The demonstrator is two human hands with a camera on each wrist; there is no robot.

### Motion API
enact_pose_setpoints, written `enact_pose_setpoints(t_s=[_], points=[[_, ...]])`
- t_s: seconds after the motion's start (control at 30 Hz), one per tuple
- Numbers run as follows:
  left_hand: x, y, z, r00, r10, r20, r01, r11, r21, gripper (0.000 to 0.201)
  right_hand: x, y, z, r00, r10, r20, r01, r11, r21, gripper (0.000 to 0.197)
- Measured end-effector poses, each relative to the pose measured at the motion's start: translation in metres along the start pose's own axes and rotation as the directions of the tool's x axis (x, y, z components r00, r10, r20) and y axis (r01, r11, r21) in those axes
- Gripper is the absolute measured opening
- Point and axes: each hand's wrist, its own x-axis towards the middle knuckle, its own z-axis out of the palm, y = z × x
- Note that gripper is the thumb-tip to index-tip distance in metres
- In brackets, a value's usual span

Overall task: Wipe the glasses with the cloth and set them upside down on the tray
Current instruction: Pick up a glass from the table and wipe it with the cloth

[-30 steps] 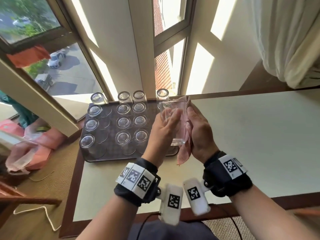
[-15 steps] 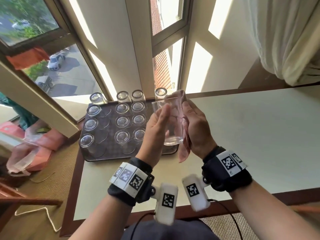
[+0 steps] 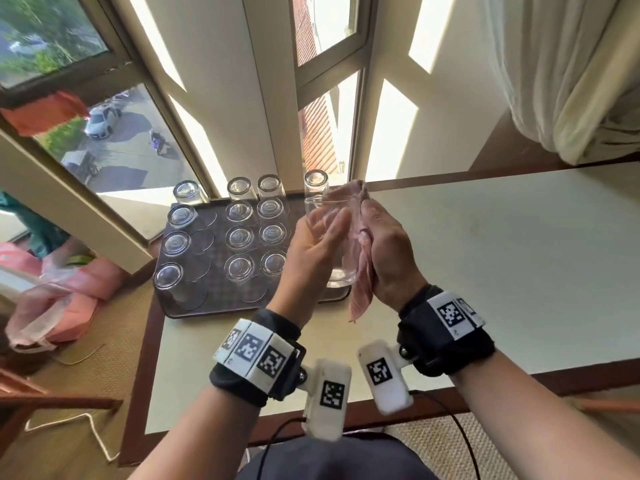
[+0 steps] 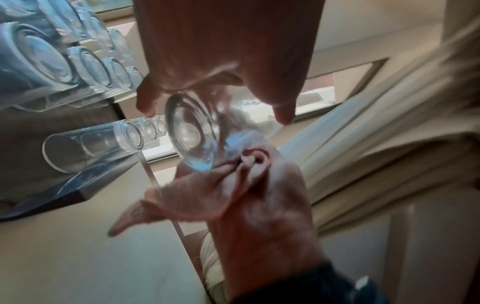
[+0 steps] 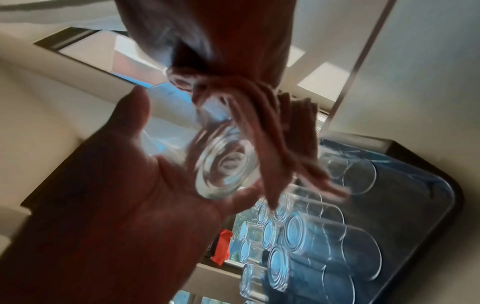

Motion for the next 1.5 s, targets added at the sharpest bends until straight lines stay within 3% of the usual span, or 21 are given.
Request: enact_pose_setpoints(t_s=[0.07, 0.17, 0.2, 0.3, 0.33, 0.5, 0.6, 0.73, 0.8, 0.83, 0.87, 0.97, 1.0, 1.1, 1.23, 1.3, 1.43, 1.5], points=[[-0.001, 0.001, -0.004, 0.998, -0.021, 0.064, 0.023, 0.999, -0.031, 0.029, -0.004, -0.002, -0.003, 0.997, 0.05, 0.051, -0.056, 0.991, 0.12, 0.044], [-0.005, 0.001, -0.01, 0.993, -0.077, 0.094, 0.084, 0.994, -0.073, 0.075, -0.007, 0.002, -0.003, 0.989, 0.118, 0.086, -0.133, 0.972, 0.196, 0.047], [-0.007, 0.0, -0.01, 0.992, -0.087, 0.092, 0.095, 0.992, -0.085, 0.079, -0.007, 0.003, -0.002, 0.99, 0.119, 0.08, -0.132, 0.971, 0.197, 0.047], [-0.01, -0.007, -0.005, 0.993, -0.085, -0.084, 0.071, 0.985, -0.158, 0.025, -0.005, 0.007, 0.003, 0.998, 0.056, 0.025, -0.059, 0.987, 0.152, 0.039], [-0.01, -0.008, -0.004, 0.985, -0.083, -0.152, 0.058, 0.985, -0.16, 0.023, -0.005, 0.009, 0.005, 0.999, 0.038, -0.004, -0.038, 0.992, 0.12, 0.035], [-0.011, -0.011, 0.003, 0.981, -0.047, -0.187, 0.042, 0.999, -0.031, 0.062, -0.006, 0.017, 0.009, 1.0, 0.013, -0.029, -0.013, 1.0, 0.006, 0.036], [-0.011, -0.018, 0.002, 0.98, -0.021, -0.199, 0.047, 0.991, 0.126, 0.088, -0.007, 0.014, 0.007, 0.997, 0.074, 0.014, -0.075, 0.992, 0.102, 0.04], [-0.007, -0.015, -0.011, 0.992, -0.122, -0.005, 0.121, 0.99, -0.073, 0.078, -0.011, 0.016, 0.001, 0.959, 0.247, 0.139, -0.28, 0.902, 0.328, 0.052], [-0.007, -0.009, -0.017, 0.981, -0.192, 0.02, 0.193, 0.975, -0.106, 0.104, -0.009, 0.02, 0.001, 0.95, 0.273, 0.151, -0.311, 0.876, 0.369, 0.056], [-0.006, -0.008, -0.02, 0.982, -0.189, -0.029, 0.185, 0.976, -0.114, 0.111, -0.007, 0.021, 0.002, 0.959, 0.254, 0.128, -0.284, 0.884, 0.371, 0.056], [-0.005, -0.007, -0.021, 0.983, -0.158, -0.093, 0.146, 0.982, -0.121, 0.106, -0.005, 0.022, 0.003, 0.969, 0.23, 0.094, -0.248, 0.899, 0.361, 0.055], [-0.004, -0.005, -0.019, 0.966, -0.066, -0.248, 0.049, 0.996, -0.076, 0.053, -0.002, 0.021, 0.011, 0.99, 0.139, 0.018, -0.139, 0.953, 0.268, 0.047], [-0.004, -0.005, -0.016, 0.966, -0.048, -0.252, 0.036, 0.998, -0.051, 0.053, -0.002, 0.021, 0.015, 0.996, 0.09, 0.01, -0.09, 0.968, 0.236, 0.045], [-0.005, -0.006, -0.013, 0.977, -0.018, -0.214, 0.027, 0.999, 0.039, 0.086, -0.001, 0.025, 0.021, 1.0, 0.025, 0.019, -0.028, 0.981, 0.19, 0.046], [-0.005, -0.007, -0.026, 0.995, -0.102, -0.016, 0.102, 0.994, -0.035, 0.045, -0.001, 0.025, 0.017, 0.995, 0.097, 0.025, -0.1, 0.981, 0.165, 0.045], [-0.005, -0.006, -0.032, 0.989, -0.148, 0.027, 0.148, 0.989, 0.004, 0.039, 0.0, 0.027, 0.015, 0.996, 0.092, -0.006, -0.091, 0.985, 0.146, 0.044], [0.0, -0.008, -0.032, 0.971, -0.128, -0.2, 0.146, 0.986, 0.078, 0.038, 0.001, 0.035, 0.015, 0.998, 0.039, -0.057, -0.033, 0.995, 0.099, 0.04], [0.0, -0.01, -0.026, 0.969, -0.155, -0.195, 0.169, 0.984, 0.058, 0.039, -0.001, 0.035, 0.017, 0.999, 0.028, -0.026, -0.025, 0.994, 0.111, 0.04]])
